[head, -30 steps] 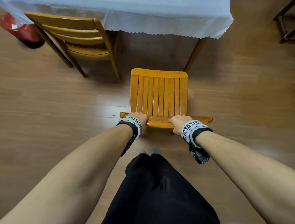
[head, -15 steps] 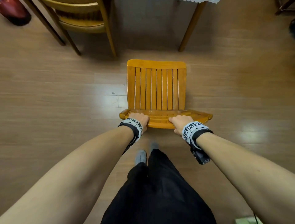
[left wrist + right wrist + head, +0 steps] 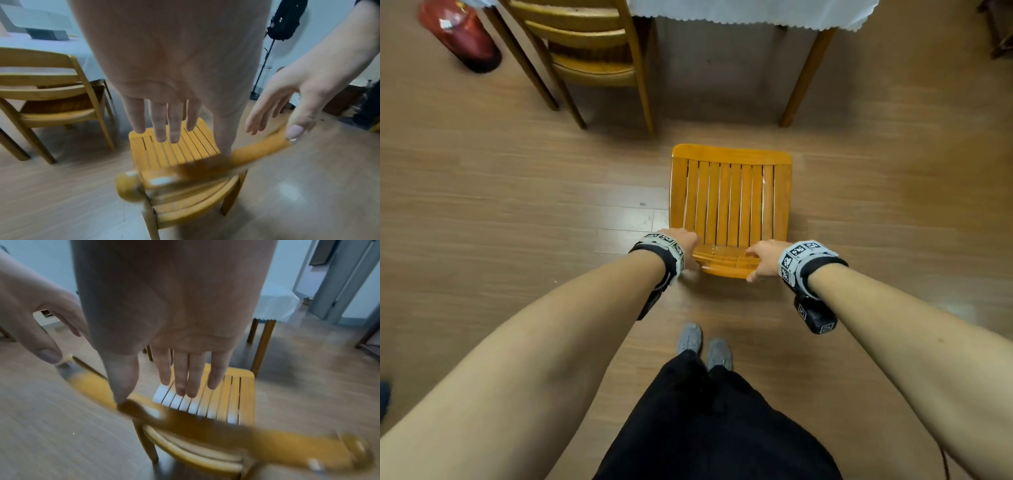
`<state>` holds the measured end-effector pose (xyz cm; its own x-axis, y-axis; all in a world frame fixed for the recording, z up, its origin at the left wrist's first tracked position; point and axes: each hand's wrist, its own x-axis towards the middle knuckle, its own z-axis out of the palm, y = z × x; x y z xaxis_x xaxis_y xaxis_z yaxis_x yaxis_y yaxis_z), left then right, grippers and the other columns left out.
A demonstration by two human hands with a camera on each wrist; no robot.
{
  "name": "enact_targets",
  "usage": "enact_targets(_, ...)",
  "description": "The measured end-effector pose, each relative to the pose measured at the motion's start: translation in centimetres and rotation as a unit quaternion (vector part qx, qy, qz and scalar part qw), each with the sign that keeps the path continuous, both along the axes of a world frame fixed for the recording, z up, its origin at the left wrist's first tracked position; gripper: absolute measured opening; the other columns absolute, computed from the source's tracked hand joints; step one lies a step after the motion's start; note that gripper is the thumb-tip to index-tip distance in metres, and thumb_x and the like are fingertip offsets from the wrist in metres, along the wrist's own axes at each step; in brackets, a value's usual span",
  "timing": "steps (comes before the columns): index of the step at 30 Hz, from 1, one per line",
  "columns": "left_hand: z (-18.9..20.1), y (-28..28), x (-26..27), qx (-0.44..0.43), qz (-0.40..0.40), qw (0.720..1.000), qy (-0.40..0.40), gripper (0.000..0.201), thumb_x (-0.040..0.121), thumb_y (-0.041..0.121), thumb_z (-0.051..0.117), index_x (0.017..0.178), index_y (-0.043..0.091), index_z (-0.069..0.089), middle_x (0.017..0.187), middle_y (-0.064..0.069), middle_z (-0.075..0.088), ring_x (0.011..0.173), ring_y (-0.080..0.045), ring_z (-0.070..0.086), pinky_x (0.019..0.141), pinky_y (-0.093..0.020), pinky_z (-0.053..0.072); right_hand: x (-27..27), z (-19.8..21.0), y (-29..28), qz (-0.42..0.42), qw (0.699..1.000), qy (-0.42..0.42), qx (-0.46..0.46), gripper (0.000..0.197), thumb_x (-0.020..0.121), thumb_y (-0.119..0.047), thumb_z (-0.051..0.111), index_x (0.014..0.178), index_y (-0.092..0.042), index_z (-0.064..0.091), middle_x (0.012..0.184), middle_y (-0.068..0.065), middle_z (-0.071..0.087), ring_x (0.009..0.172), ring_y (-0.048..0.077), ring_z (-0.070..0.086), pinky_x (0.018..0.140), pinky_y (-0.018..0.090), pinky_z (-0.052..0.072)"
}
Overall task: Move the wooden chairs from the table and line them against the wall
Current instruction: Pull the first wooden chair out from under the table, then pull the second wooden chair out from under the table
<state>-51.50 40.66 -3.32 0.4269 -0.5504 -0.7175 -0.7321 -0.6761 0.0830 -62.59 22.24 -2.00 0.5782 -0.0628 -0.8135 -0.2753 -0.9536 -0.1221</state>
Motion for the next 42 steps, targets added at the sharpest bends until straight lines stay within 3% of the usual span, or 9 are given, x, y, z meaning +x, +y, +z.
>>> enact_targets(8, 10.7, 2.5, 8.5, -0.062, 0.087, 0.992, -0.073, 0.063, 0.089, 0.043, 0.069, 0.144, 0.020, 0.048, 0.136, -0.002, 0.059, 0.117, -0.028, 0.059, 0.095, -0.043, 0.051, 12.0, 8.1, 2.3, 0.037, 0.989, -0.146, -0.003, 0.062, 0.095, -0.038, 0.065, 0.149, -0.016, 0.045, 0.147, 0.007, 0.053, 0.127, 0.026, 0.056, 0.099, 0.040, 0.052)
enact_targets(11, 14.1, 4.4, 13.6, -0.071, 0.095, 0.985, -0.128, 0.062, 0.089, 0.043, 0.066, 0.143, 0.020, 0.047, 0.138, -0.005, 0.057, 0.120, -0.029, 0.058, 0.094, -0.043, 0.051, 18.1, 11.1, 3.7, 0.064, 0.977, -0.200, -0.024, 0.057, 0.094, -0.034, 0.064, 0.144, -0.012, 0.049, 0.143, 0.010, 0.055, 0.124, 0.029, 0.057, 0.099, 0.044, 0.052)
enact_targets(17, 18.3, 8.5, 26.1, -0.095, 0.115, 0.971, -0.185, 0.065, 0.088, 0.044, 0.066, 0.145, 0.020, 0.046, 0.143, -0.006, 0.054, 0.125, -0.030, 0.055, 0.099, -0.045, 0.049, 31.4, 15.3, 7.2, 0.066, 0.962, -0.265, -0.029, 0.062, 0.096, -0.028, 0.062, 0.152, -0.013, 0.041, 0.148, 0.010, 0.049, 0.128, 0.030, 0.055, 0.100, 0.041, 0.049)
enact_targets(22, 19.7, 12.1, 37.7, -0.090, 0.088, 0.971, -0.206, 0.048, 0.086, 0.042, 0.065, 0.127, 0.019, 0.056, 0.123, -0.007, 0.063, 0.107, -0.030, 0.062, 0.082, -0.040, 0.054, 41.9, 16.3, 10.7, 0.048, 0.960, -0.273, -0.047, 0.059, 0.092, -0.026, 0.061, 0.147, -0.013, 0.045, 0.144, 0.011, 0.051, 0.125, 0.031, 0.056, 0.099, 0.045, 0.050)
enact_targets(24, 20.0, 13.5, 42.4, -0.083, 0.079, 0.972, -0.204, 0.046, 0.085, 0.041, 0.065, 0.124, 0.019, 0.056, 0.122, -0.006, 0.063, 0.107, -0.030, 0.062, 0.082, -0.040, 0.054, 45.7, 16.9, 12.1, 0.040, 0.961, -0.269, -0.055, 0.053, 0.092, -0.026, 0.060, 0.142, -0.013, 0.049, 0.141, 0.011, 0.052, 0.122, 0.031, 0.057, 0.097, 0.045, 0.051)
enact_targets(27, 20.3, 15.3, 48.8, -0.084, 0.077, 0.971, -0.211, 0.049, 0.083, 0.042, 0.064, 0.127, 0.020, 0.056, 0.124, -0.006, 0.063, 0.111, -0.031, 0.062, 0.085, -0.041, 0.054, 50.9, 17.8, 13.7, 0.023, 0.958, -0.282, -0.056, 0.058, 0.092, -0.023, 0.060, 0.147, -0.016, 0.045, 0.142, 0.009, 0.051, 0.125, 0.030, 0.055, 0.095, 0.041, 0.051)
enact_targets(31, 20.4, 16.0, 55.7, -0.090, 0.075, 0.972, -0.202, 0.039, 0.083, 0.041, 0.062, 0.116, 0.021, 0.058, 0.117, -0.004, 0.064, 0.104, -0.029, 0.063, 0.082, -0.041, 0.054, 57.0, 18.0, 14.3, 0.020, 0.958, -0.281, -0.056, 0.054, 0.091, -0.024, 0.059, 0.144, -0.016, 0.048, 0.136, 0.009, 0.055, 0.118, 0.029, 0.058, 0.091, 0.042, 0.053)
enact_targets(34, 19.9, 15.4, 60.1, -0.086, 0.079, 0.975, -0.188, 0.030, 0.084, 0.039, 0.061, 0.108, 0.021, 0.058, 0.111, -0.003, 0.065, 0.099, -0.029, 0.063, 0.079, -0.039, 0.053, 62.1, 17.4, 13.6, 0.016, 0.962, -0.267, -0.051, 0.046, 0.091, -0.026, 0.059, 0.134, -0.013, 0.054, 0.129, 0.011, 0.059, 0.111, 0.030, 0.062, 0.092, 0.045, 0.054)
enact_targets(42, 15.9, 13.0, 71.2, -0.092, 0.107, 0.976, -0.168, 0.024, 0.087, 0.035, 0.059, 0.107, 0.023, 0.054, 0.105, -0.003, 0.062, 0.093, -0.027, 0.062, 0.077, -0.039, 0.053, 74.4, 11.6, 10.6, -0.014, 0.969, -0.245, -0.020, 0.053, 0.089, -0.022, 0.062, 0.140, -0.013, 0.050, 0.136, 0.011, 0.058, 0.114, 0.028, 0.062, 0.094, 0.043, 0.055)
